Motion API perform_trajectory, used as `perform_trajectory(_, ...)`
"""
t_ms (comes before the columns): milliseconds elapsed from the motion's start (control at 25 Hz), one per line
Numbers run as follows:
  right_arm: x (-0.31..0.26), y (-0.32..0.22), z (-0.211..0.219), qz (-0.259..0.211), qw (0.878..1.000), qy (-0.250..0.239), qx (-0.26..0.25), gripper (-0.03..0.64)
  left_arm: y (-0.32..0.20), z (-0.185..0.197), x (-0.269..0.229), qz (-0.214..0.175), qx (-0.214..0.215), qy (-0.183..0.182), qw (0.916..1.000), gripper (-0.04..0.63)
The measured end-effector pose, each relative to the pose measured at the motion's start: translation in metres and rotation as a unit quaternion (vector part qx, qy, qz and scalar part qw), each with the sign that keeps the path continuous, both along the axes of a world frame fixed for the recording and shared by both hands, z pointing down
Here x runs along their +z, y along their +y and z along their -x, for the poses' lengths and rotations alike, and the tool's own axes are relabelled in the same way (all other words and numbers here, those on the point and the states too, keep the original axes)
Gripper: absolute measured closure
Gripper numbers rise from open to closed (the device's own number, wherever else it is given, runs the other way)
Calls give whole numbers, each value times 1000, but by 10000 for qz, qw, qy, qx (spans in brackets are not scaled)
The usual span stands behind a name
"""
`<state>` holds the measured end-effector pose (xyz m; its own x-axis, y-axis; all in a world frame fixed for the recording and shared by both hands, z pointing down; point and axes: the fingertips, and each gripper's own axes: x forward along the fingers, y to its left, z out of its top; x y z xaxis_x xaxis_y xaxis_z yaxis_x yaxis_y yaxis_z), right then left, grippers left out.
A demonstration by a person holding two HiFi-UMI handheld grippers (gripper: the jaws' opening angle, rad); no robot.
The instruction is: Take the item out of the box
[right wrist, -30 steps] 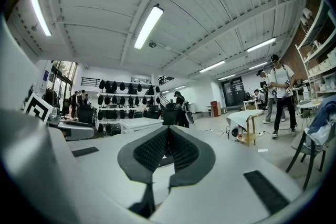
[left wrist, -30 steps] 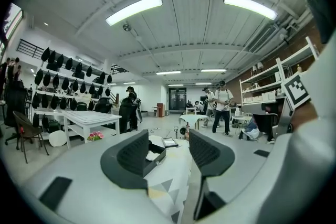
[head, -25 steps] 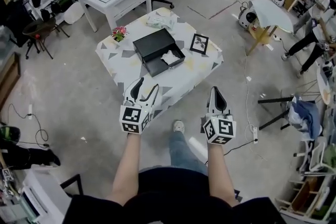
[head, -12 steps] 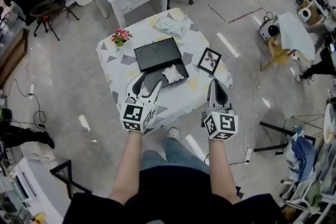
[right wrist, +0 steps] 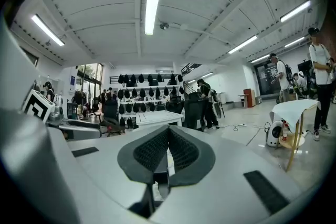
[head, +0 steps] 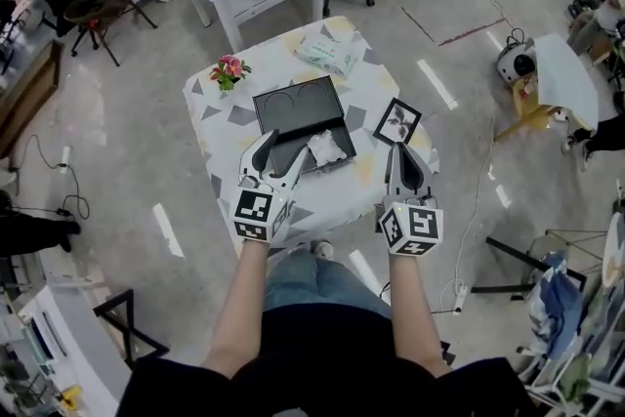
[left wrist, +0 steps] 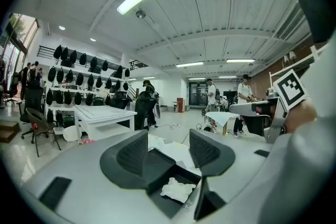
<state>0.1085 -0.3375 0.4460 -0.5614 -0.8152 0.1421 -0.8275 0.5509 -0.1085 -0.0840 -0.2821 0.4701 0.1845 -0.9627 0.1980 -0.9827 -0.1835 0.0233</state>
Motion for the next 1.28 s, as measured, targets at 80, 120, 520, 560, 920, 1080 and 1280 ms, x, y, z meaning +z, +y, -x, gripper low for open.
perform_trajectory(80, -3, -7, 3, -23, 10000, -3, 13, 614, -7, 1, -1, 10, 52, -11, 10000, 351)
perform_trajectory(120, -4, -10, 5, -31, 10000, -4, 19, 614, -10, 1, -1, 16, 82, -23, 10000, 351)
perform_trajectory(520, 2, -38, 32, 106, 9997, 167, -160, 614, -47, 2, 16, 372, 351, -107, 9986, 351)
perform_trajectory(560, 5, -42, 35, 152, 9995, 182, -190, 614, -51, 1, 21, 449, 377, -117, 9982, 351)
perform_trajectory(920, 47, -76, 67, 690, 9938, 513, -703, 614, -78, -19, 83, 1488, 843, -336, 9847, 351)
perform_trajectory(1080, 71, -86, 79, 928, 9898, 623, -885, 614, -85, -26, 122, 2071, 1032, -431, 9719, 351)
perform_trajectory(1280, 99, -92, 85, 1154, 9855, 755, -993, 614, -86, -38, 168, 2747, 1307, -479, 9514, 351)
